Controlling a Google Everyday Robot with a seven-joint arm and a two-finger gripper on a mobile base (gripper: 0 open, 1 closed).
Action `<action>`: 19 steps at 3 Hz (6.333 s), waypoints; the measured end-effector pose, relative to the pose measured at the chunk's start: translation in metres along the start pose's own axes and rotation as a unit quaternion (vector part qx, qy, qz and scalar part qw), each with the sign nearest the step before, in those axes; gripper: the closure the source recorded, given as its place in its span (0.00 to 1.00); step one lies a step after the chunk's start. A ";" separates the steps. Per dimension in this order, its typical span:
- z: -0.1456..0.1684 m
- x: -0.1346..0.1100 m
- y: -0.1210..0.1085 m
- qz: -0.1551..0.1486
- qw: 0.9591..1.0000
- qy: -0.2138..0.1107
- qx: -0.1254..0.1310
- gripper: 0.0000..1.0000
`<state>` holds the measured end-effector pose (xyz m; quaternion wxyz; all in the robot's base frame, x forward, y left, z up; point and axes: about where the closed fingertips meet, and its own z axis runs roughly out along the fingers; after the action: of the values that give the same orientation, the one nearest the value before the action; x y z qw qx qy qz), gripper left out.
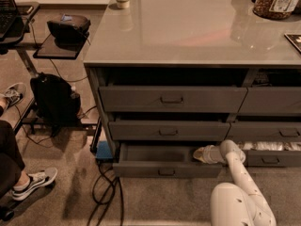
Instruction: Open bottom drawer
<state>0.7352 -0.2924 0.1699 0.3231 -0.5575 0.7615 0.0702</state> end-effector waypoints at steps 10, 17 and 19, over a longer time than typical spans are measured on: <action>-0.008 0.039 0.049 0.045 0.999 0.021 -0.016 0.00; -0.090 -0.011 0.119 -0.112 0.992 0.045 0.043 0.00; -0.098 -0.007 0.165 -0.094 0.995 0.040 -0.010 0.00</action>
Offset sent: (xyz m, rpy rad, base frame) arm 0.0000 0.0000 0.0000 0.0000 0.0000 0.0000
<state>0.5482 -0.2717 0.2089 0.2918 -0.6324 0.7171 0.0251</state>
